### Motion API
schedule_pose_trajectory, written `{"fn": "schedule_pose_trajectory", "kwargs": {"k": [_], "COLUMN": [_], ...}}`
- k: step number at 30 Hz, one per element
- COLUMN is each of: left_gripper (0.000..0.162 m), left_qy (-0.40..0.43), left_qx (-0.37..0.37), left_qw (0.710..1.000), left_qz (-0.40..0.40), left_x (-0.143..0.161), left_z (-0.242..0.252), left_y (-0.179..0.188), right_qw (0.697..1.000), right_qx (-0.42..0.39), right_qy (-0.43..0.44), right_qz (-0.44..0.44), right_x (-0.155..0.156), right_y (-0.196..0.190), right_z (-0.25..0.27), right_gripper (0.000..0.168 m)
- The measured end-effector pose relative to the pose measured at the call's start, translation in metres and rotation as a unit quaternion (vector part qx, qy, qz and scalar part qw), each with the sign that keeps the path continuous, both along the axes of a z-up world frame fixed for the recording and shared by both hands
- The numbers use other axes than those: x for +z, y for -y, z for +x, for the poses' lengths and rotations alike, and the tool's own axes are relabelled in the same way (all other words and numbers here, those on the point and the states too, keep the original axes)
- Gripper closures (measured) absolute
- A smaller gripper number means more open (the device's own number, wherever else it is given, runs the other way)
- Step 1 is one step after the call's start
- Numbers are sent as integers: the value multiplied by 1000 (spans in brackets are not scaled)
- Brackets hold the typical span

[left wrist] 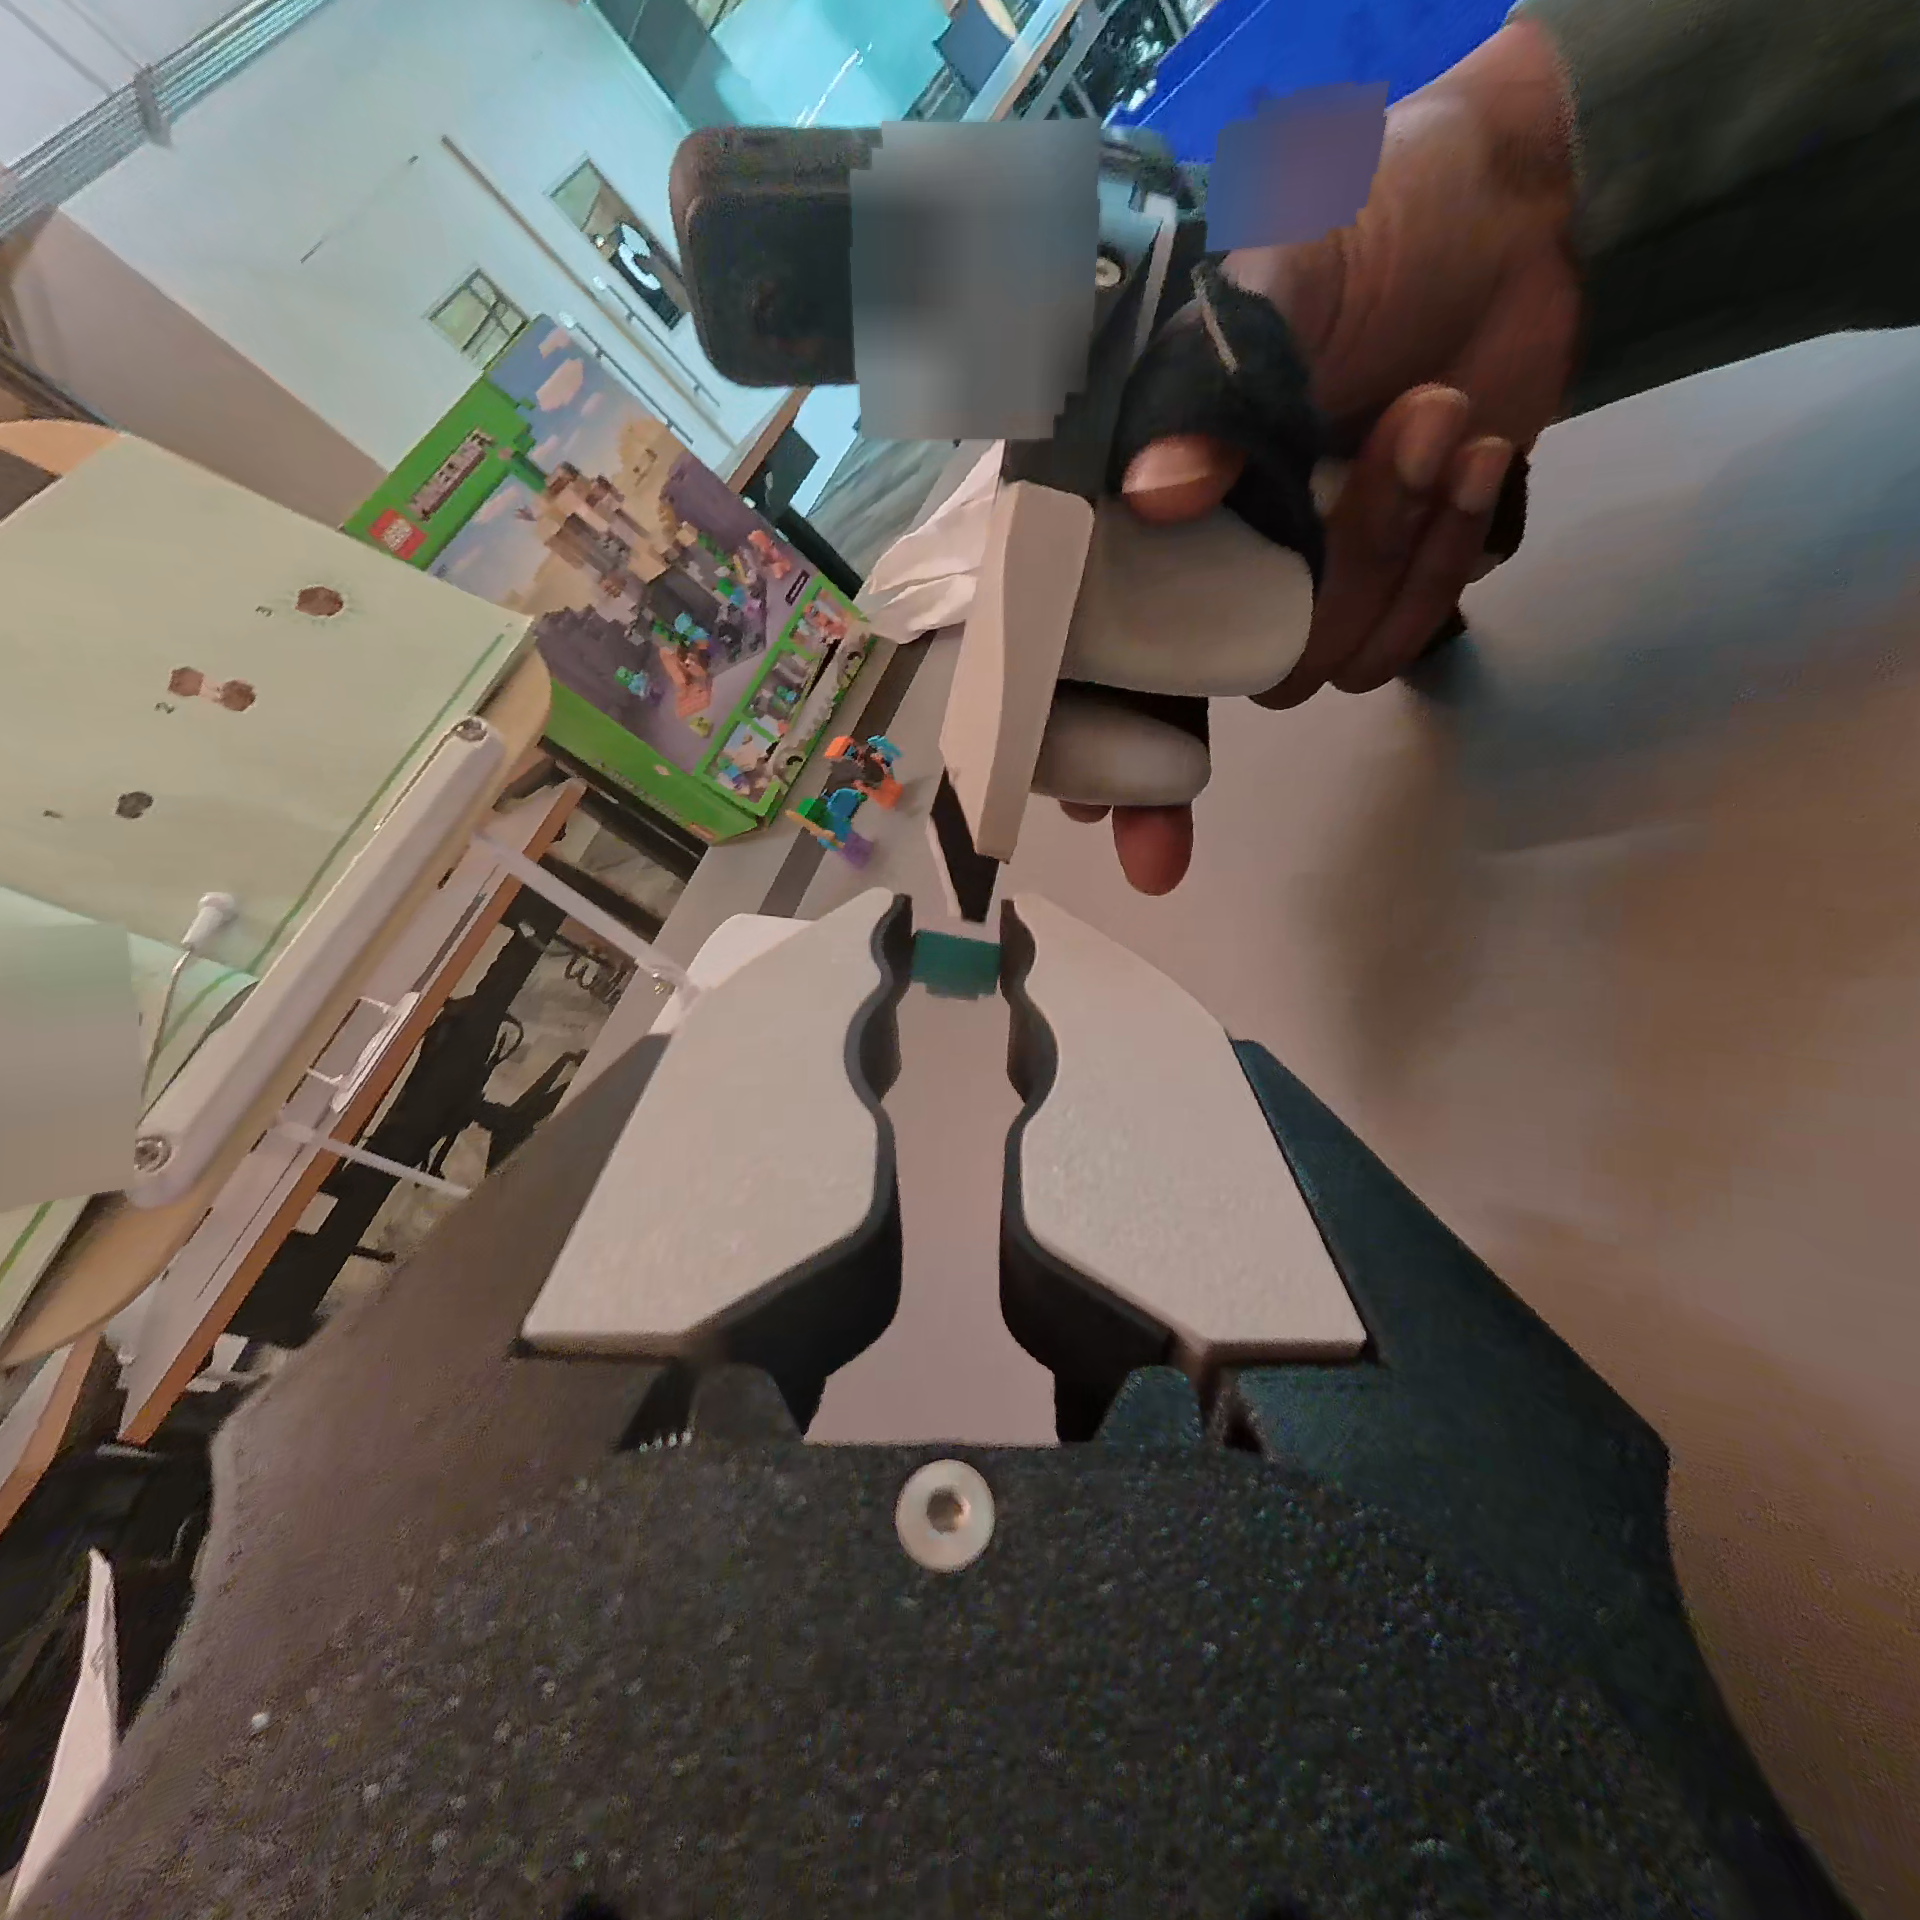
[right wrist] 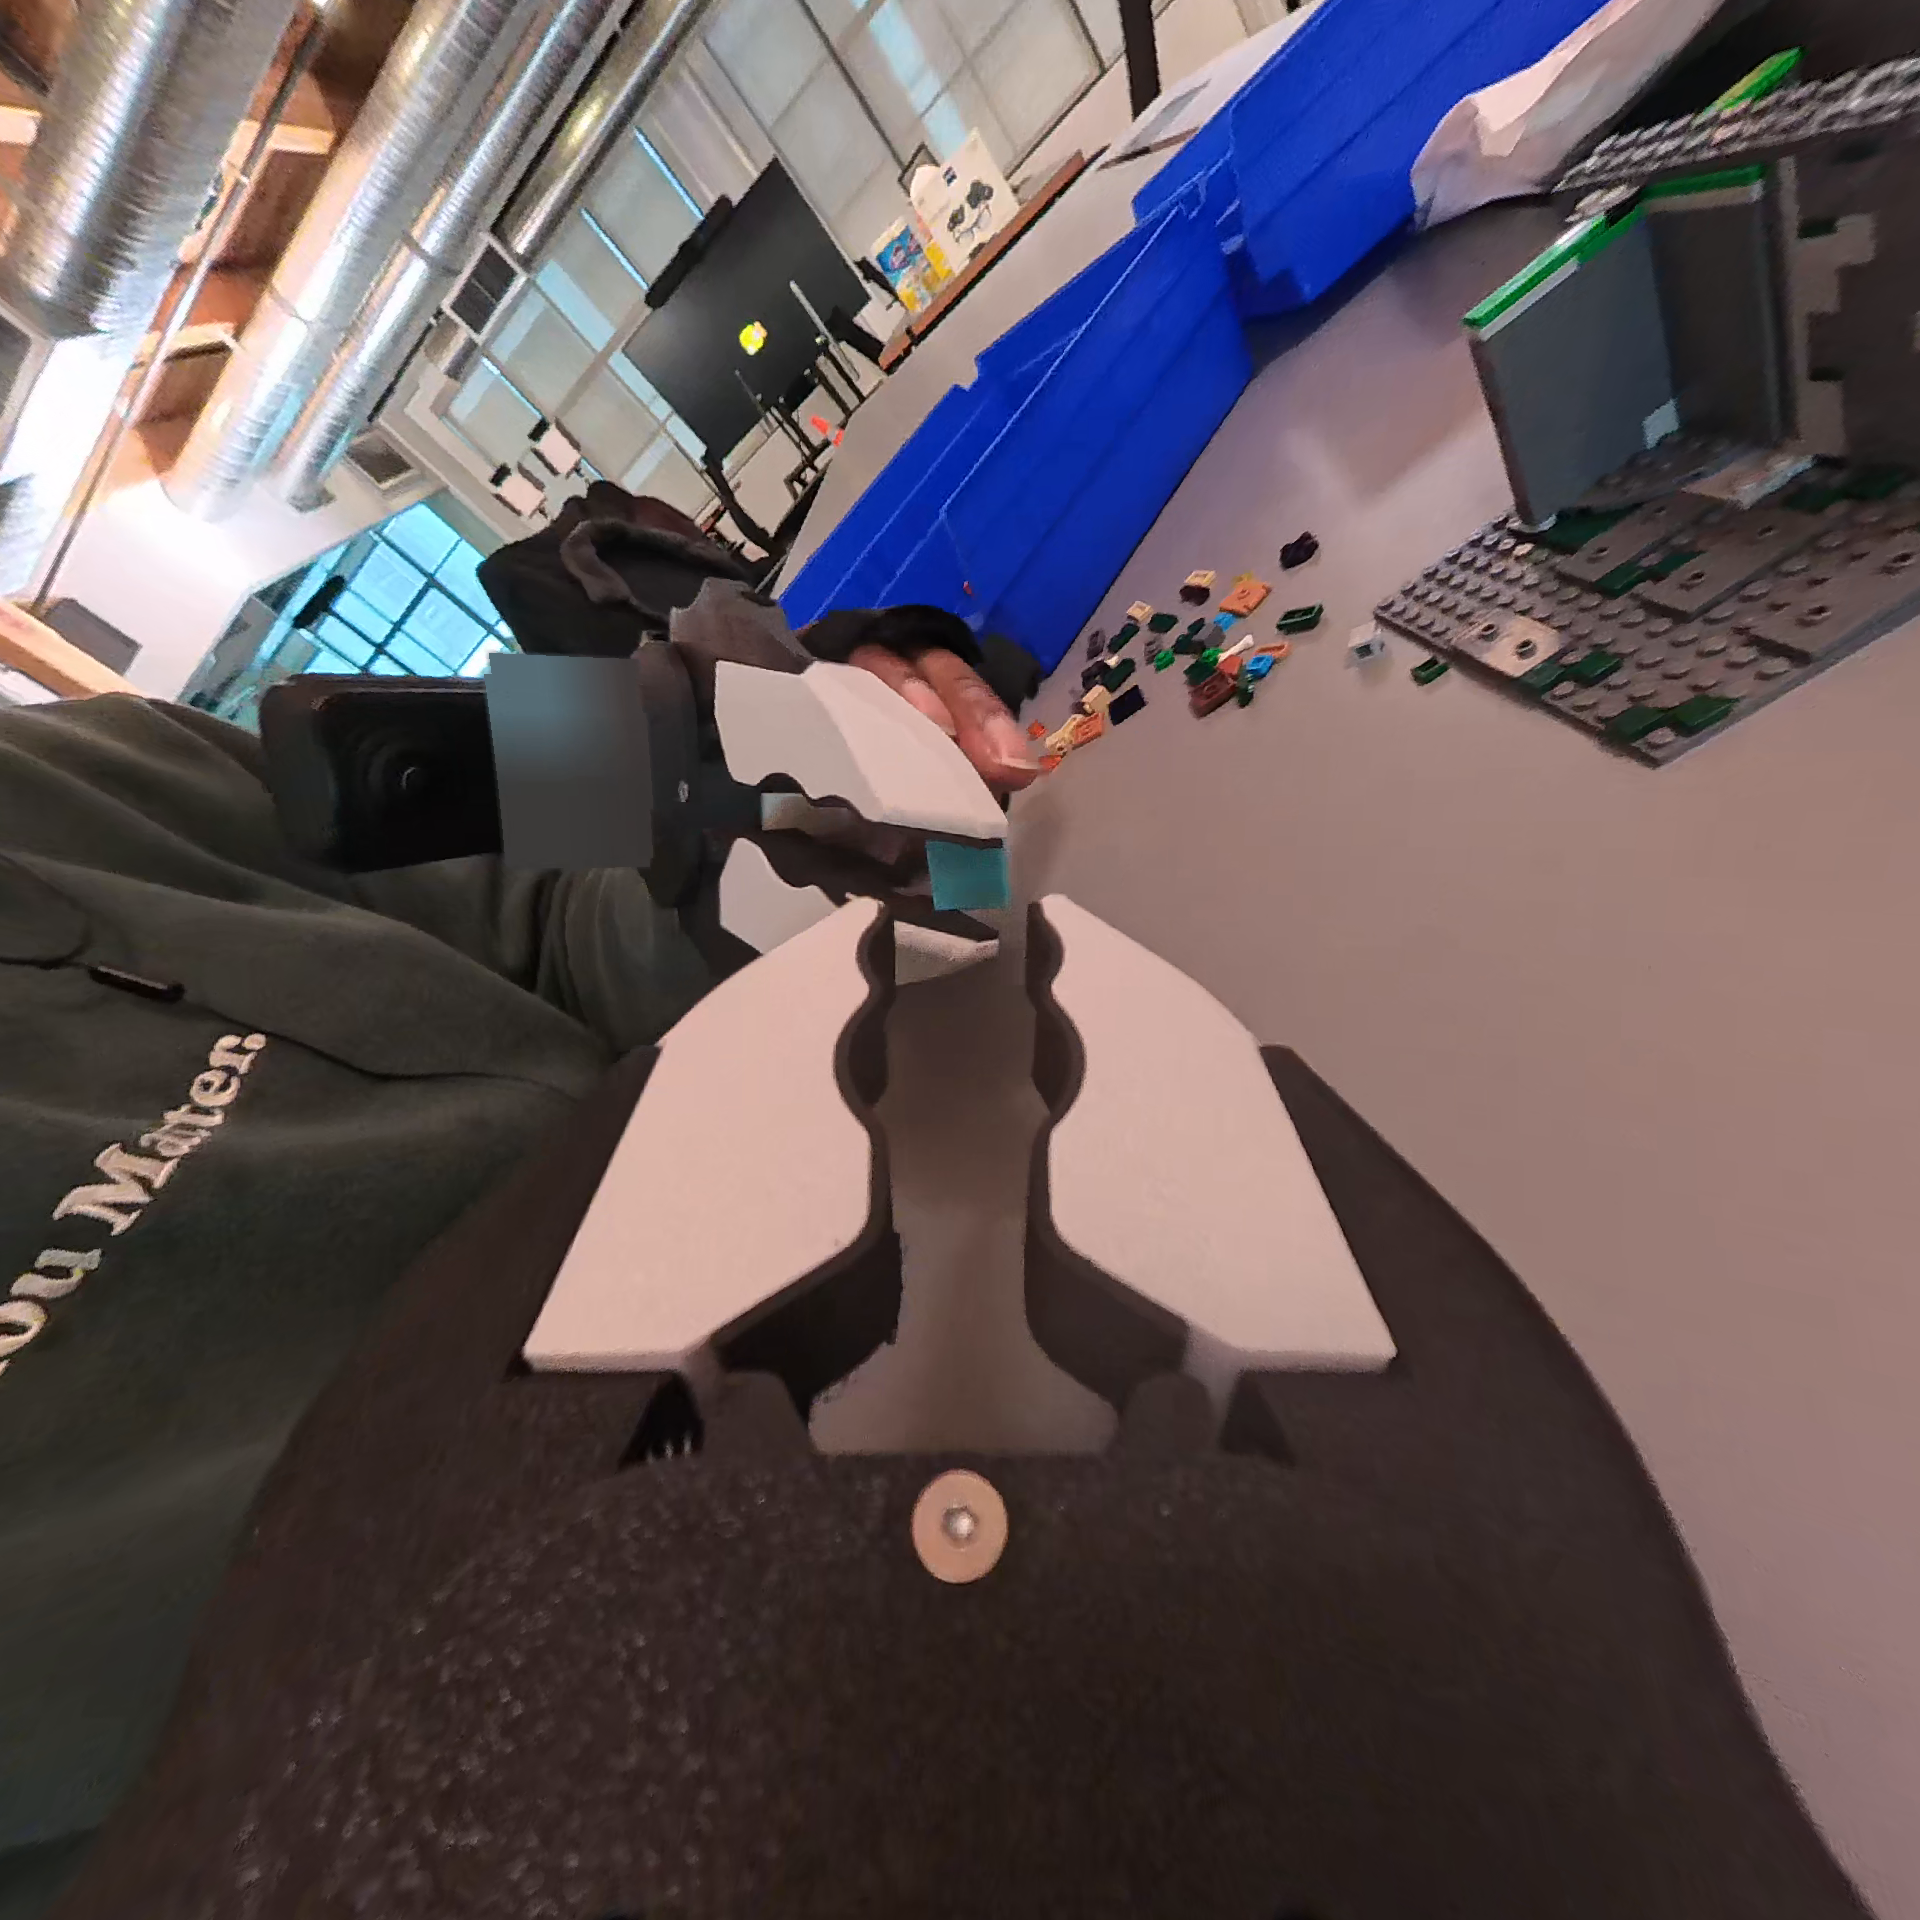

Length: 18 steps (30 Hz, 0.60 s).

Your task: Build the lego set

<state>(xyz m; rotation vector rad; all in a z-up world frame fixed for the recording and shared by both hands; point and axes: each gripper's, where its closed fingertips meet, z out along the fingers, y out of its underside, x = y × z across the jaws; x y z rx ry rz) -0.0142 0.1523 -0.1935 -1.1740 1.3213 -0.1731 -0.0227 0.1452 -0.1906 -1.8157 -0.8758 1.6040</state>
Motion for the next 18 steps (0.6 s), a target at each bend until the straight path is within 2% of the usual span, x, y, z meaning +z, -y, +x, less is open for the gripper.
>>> {"fn": "schedule_pose_trajectory", "kwargs": {"k": [18], "left_gripper": [146], "left_qy": [-1], "left_qx": [57], "left_qw": [998], "left_qz": [22], "left_x": [2], "left_z": [-8], "left_y": [-15], "right_qw": [999], "right_qx": [-42], "right_qy": [-6], "right_qz": [1], "right_x": [0], "right_y": [-10], "right_z": [-9], "right_gripper": [149]}}
